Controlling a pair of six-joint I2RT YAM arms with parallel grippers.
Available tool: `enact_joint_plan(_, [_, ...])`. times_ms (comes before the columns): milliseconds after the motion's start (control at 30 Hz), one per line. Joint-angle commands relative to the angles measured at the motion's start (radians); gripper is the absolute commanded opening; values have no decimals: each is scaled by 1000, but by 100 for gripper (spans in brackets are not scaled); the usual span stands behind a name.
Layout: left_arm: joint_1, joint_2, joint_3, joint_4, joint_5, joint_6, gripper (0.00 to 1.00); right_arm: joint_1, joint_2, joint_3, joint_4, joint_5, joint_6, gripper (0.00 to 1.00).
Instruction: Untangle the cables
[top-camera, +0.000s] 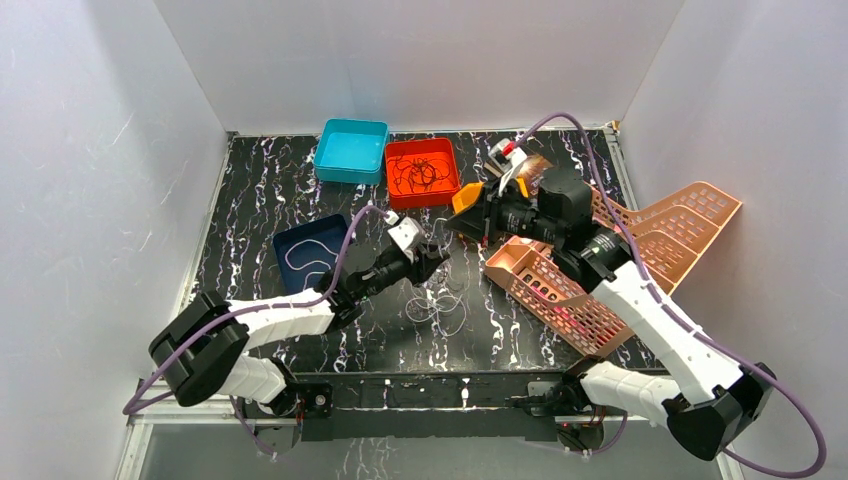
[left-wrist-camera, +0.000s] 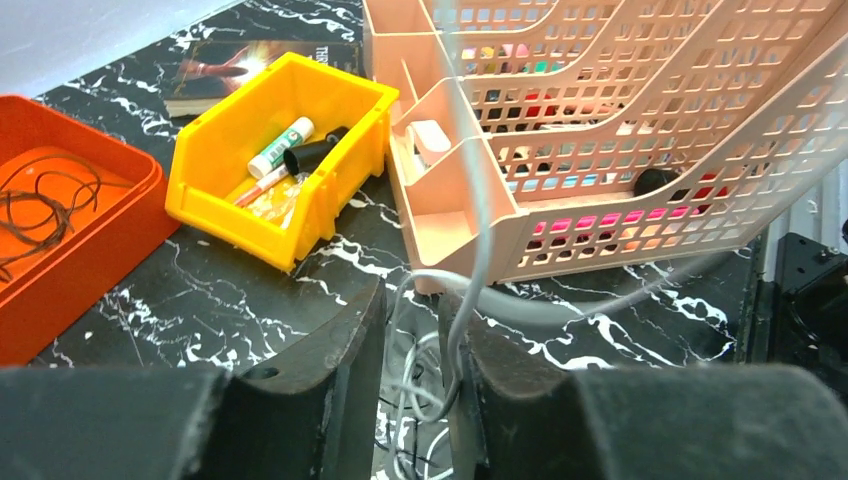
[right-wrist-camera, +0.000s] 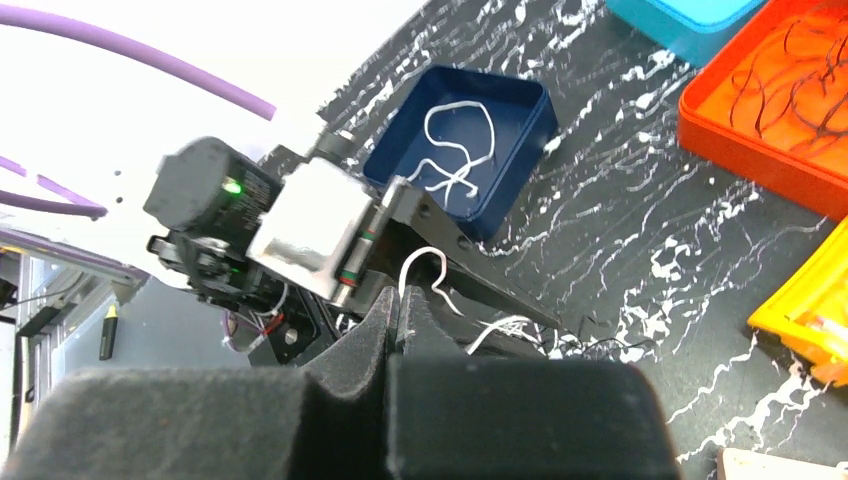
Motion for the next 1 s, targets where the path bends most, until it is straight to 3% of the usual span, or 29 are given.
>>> enact_joint_plan(0, [-5, 6, -34, 96, -45, -48, 24, 0, -58, 94, 34, -19, 22, 0])
enact_joint_plan(400, [-5, 59, -121, 135, -42, -87, 26, -1, -77, 286, 11, -12, 29, 0])
enact_joint_plan(967, [-4, 70, -243, 136, -63, -126, 31, 0, -72, 527, 8, 154, -90, 0])
